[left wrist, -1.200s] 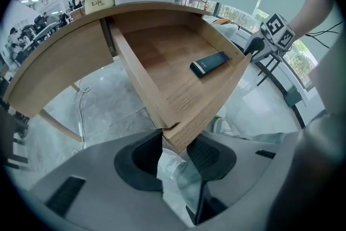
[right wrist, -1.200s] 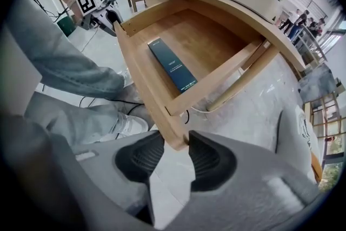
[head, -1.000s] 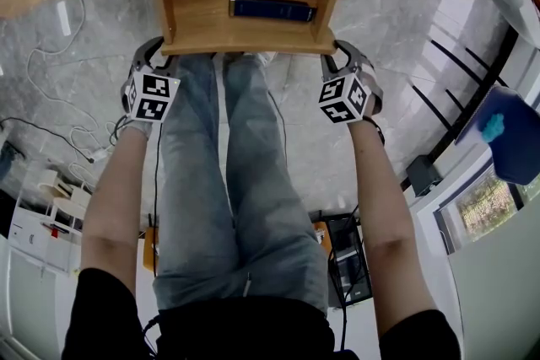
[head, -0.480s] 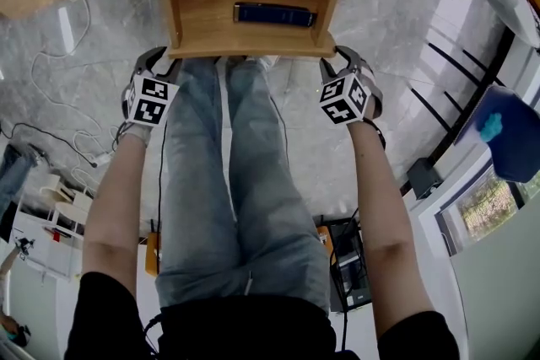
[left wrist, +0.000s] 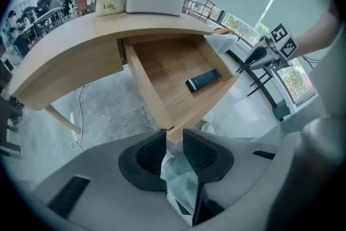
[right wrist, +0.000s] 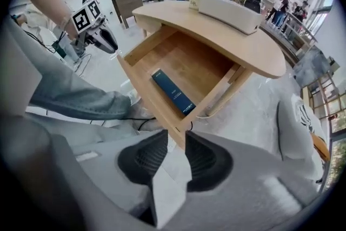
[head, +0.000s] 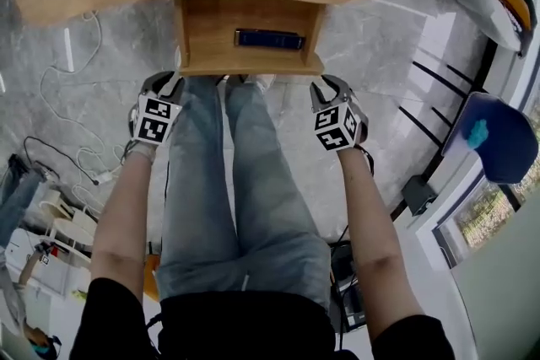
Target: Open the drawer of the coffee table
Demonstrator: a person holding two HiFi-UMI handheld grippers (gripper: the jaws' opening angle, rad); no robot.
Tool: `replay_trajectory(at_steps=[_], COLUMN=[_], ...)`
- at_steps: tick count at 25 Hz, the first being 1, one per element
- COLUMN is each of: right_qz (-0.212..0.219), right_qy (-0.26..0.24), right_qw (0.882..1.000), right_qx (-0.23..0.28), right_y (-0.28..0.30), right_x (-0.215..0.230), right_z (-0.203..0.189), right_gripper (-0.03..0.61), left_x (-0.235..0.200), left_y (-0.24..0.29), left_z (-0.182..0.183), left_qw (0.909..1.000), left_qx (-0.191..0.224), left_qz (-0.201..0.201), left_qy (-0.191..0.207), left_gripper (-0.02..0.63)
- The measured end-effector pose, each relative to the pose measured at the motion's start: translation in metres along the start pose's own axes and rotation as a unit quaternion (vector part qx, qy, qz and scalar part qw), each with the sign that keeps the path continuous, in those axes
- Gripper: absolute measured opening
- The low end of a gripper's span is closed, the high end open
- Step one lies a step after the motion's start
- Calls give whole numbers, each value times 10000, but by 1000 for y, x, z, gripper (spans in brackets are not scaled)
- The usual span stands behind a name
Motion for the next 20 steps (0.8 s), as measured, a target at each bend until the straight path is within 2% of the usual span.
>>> replay_trajectory(at_steps=[2, 4, 7, 13, 20], right_qz=[-31, -35, -83, -175, -313], right_qy=[85, 221, 430, 826, 1102], right_qw=[9999, 9994, 9980, 9918, 9809], right_qx=[139, 265, 451, 956, 1572], right_y=[-14, -29, -52, -101, -160], right_x=[-5, -10, -15, -30, -37], right_z=[7, 14, 24, 48, 89], right_gripper=[69, 45, 8, -2, -2], left_x=[1, 2, 0, 6, -4], left_y=[-14, -30, -53, -120, -181], left_z=[7, 15, 28, 70, 122], left_qw=[10000, 9998, 9990, 9960, 9893], left_qx=[93, 168, 327, 875, 1391], left_qz=[3, -31, -94, -150, -174], left_qy=[-19, -83, -292, 72, -408], left_gripper=[91, 39, 17, 14, 14])
Point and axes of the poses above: the fingertips, and each gripper's own axes: y forward along the fingers, x to its right, z out of its top, the point moved 4 cm from there along -y, backward along the fingers, and after that the axes turned 12 degrees about z, right-handed, at the moved point
